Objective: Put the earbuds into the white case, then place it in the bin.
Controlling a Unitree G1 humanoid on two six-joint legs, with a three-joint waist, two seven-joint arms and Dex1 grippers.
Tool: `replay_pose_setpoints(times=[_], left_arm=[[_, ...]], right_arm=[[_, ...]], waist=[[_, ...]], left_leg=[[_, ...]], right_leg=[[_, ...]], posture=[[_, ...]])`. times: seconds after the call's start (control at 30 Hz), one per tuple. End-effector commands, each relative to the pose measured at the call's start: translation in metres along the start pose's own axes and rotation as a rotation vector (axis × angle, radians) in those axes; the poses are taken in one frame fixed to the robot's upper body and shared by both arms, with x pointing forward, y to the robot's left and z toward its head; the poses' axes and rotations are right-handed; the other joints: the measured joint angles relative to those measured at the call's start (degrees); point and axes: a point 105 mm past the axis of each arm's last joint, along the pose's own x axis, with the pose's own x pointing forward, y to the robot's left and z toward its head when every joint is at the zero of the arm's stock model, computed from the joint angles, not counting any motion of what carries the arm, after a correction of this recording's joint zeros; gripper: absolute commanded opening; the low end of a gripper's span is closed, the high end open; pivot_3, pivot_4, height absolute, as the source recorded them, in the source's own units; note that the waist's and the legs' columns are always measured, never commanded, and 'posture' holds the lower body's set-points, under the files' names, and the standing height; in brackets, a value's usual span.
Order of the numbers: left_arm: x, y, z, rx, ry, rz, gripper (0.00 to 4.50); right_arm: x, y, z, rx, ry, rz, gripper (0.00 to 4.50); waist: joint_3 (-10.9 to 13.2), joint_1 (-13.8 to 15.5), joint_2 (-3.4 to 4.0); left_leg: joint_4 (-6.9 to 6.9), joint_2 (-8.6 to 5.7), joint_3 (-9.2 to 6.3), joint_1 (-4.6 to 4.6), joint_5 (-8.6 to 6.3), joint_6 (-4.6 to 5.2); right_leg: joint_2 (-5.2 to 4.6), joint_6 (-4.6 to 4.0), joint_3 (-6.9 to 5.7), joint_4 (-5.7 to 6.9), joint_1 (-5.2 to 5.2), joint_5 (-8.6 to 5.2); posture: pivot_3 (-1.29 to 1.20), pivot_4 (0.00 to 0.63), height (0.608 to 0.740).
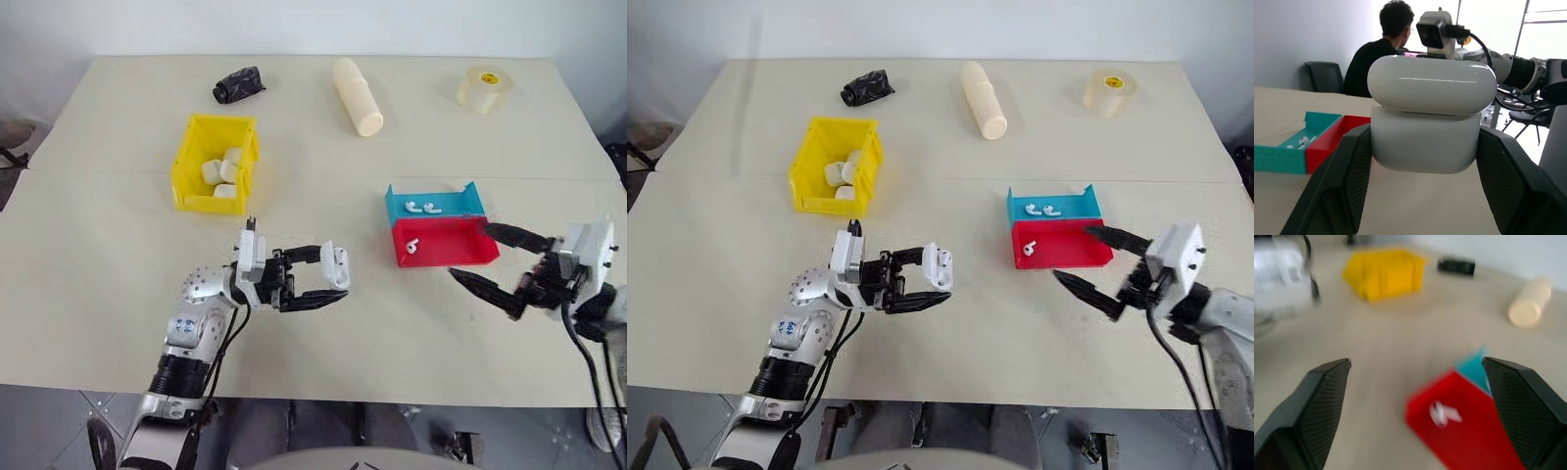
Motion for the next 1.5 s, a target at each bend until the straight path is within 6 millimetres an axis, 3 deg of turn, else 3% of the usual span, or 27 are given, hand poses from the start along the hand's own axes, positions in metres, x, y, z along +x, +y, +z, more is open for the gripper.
replay_pose_setpoints(times=[0.03, 0.23, 0.6, 0.8, 1.1, 1.23, 1.5], left_arm=[[0.005, -0.005, 0.011, 0.063, -0.036, 0.016, 2.80], [0.007, -0.009, 0.009, 0.069, -0.041, 0.060, 2.80], [0.011, -0.010, 0.007, 0.083, -0.045, 0.092, 2.80], [0.016, -0.009, 0.005, 0.087, -0.059, 0.092, 2.80], [0.020, -0.005, 0.005, 0.105, -0.082, 0.113, 2.80], [0.021, -0.004, 0.006, 0.114, -0.087, 0.119, 2.80], [0.019, -0.004, 0.006, 0.124, -0.083, 0.127, 2.80]], right_arm=[[-0.018, -0.020, -0.007, -0.072, 0.049, -0.050, 4.50], [-0.007, -0.035, -0.007, -0.107, 0.052, -0.012, 4.50], [0.085, -0.070, 0.026, -0.104, 0.327, 0.084, 4.50], [0.116, -0.094, 0.028, -0.133, 0.457, 0.020, 4.50], [0.130, -0.117, 0.008, -0.242, 0.621, 0.003, 4.50], [0.132, -0.115, -0.004, -0.273, 0.660, 0.054, 4.50], [0.130, -0.106, -0.007, -0.237, 0.665, 0.144, 4.50]], waist=[[0.0, 0.1, 0.00], [0.0, -0.4, 0.02], [0.0, -1.0, 0.04], [0.0, -1.0, 0.04], [0.0, -1.4, 0.04], [0.0, -1.6, 0.04], [0.0, -1.6, 0.04]], left_leg=[[0.00, 0.02, 0.00, 0.02, 0.00, 0.00], [0.00, 0.26, 0.08, 0.08, 0.01, -0.01], [0.02, 0.29, 0.02, 0.03, 0.02, -0.04], [-0.02, 0.27, 0.00, -0.03, 0.02, -0.04], [-0.03, 0.25, 0.02, -0.07, 0.02, -0.05], [-0.04, 0.26, 0.03, -0.07, 0.03, -0.05], [-0.02, 0.26, 0.02, -0.07, 0.03, -0.05]], right_leg=[[0.00, 0.00, 0.01, 0.00, 0.00, 0.00], [0.03, 0.00, 0.04, -0.04, 0.00, 0.00], [-0.06, 0.00, 0.05, -0.12, -0.09, 0.00], [-0.07, 0.00, 0.02, -0.08, -0.15, 0.00], [-0.07, 0.00, 0.00, -0.06, -0.21, 0.00], [-0.06, 0.00, 0.00, -0.03, -0.21, 0.00], [-0.06, 0.00, -0.01, -0.01, -0.20, 0.00]], posture=[[0.00, 0.150, 0.740], [0.00, 0.150, 0.740], [0.00, 0.150, 0.740], [0.00, 0.150, 0.740], [0.00, 0.150, 0.740], [0.00, 0.150, 0.740], [0.00, 0.150, 0.740]])
